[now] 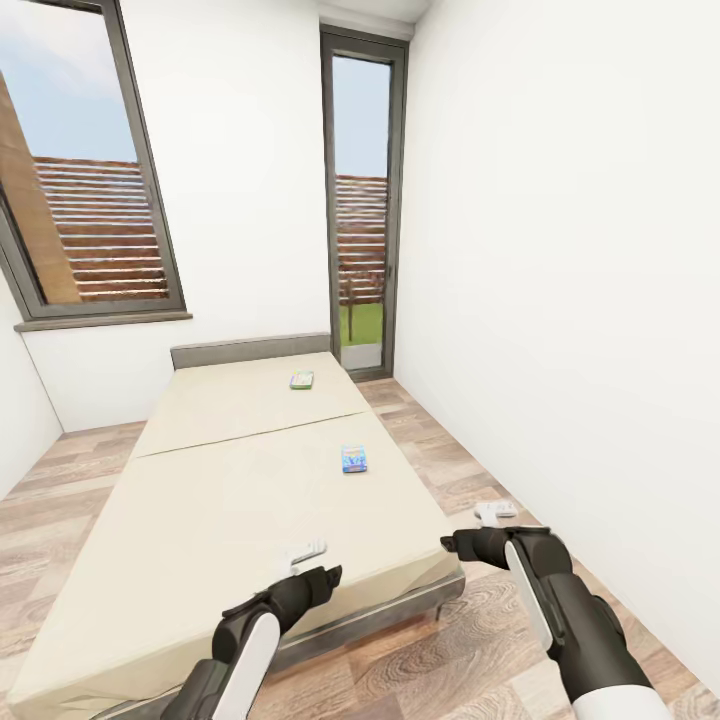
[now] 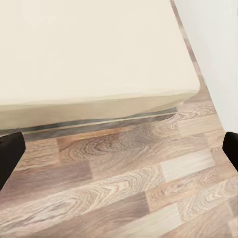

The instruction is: Put all the toys in the child's room - the three board games (two on the bed and one on the table), the two jigsaw puzzles on the table, and the tennis ball on the table - inside the toy box on the table in the child's room.

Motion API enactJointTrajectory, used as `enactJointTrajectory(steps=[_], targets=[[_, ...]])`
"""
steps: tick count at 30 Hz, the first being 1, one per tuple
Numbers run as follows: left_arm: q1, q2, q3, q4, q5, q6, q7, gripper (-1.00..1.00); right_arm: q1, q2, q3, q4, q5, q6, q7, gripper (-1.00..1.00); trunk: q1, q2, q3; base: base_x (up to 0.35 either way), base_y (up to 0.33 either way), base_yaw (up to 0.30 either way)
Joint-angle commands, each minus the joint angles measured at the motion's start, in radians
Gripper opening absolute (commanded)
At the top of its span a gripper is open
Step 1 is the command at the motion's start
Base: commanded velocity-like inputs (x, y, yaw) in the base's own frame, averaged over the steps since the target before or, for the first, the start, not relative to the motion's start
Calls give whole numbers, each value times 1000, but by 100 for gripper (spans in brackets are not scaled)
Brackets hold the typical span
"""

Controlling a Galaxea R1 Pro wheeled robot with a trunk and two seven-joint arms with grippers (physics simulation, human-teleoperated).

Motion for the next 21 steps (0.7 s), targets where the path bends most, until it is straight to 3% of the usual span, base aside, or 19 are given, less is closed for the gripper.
enactJointTrajectory(steps=[1, 2, 4, 7, 13, 16, 21], targets=[[0, 3, 5, -2, 33, 3, 12, 100, 0, -1, 1, -9, 0, 6, 2, 100, 0, -1, -1, 0, 0, 29], [0, 3, 5, -2, 33, 3, 12, 100, 0, -1, 1, -9, 0, 6, 2, 100, 0, -1, -1, 0, 0, 29], [0, 12, 13, -3, 72, 3, 16, 100, 0, -1, -1, -20, -1, 9, 2, 100, 0, -1, -1, 0, 0, 47], [-1, 21, 19, -5, 99, 2, 19, 100, 0, -2, -4, -26, -3, 17, 3, 100, 0, -1, -1, 0, 0, 84], [-1, 29, 34, -5, 125, 2, 22, 100, -1, -2, -8, -30, -5, 34, 3, 100, 0, -1, -1, 0, 0, 158], [-1, 33, 71, -6, 143, 2, 23, 100, -1, -3, -11, -32, -5, 46, 3, 100, 0, -1, -1, 0, 0, 167], [-1, 35, 91, -6, 149, 2, 23, 100, -3, -3, -12, -31, -5, 50, 3, 100, 0, -1, -1, 0, 0, 130]])
